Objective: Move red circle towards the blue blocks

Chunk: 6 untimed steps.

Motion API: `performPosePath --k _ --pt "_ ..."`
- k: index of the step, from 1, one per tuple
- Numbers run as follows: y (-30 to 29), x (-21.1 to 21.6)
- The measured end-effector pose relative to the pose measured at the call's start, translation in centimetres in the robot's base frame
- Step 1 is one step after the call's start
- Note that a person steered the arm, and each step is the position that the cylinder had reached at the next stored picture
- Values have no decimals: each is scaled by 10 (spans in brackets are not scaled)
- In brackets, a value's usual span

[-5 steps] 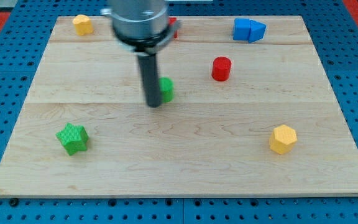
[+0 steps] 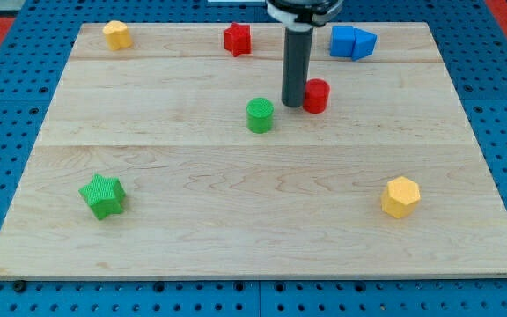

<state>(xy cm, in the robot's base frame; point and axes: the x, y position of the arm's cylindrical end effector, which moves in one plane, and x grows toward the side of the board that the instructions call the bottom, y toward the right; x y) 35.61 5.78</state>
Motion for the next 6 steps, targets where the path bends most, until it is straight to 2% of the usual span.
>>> performPosePath --k 6 --pt "10 -4"
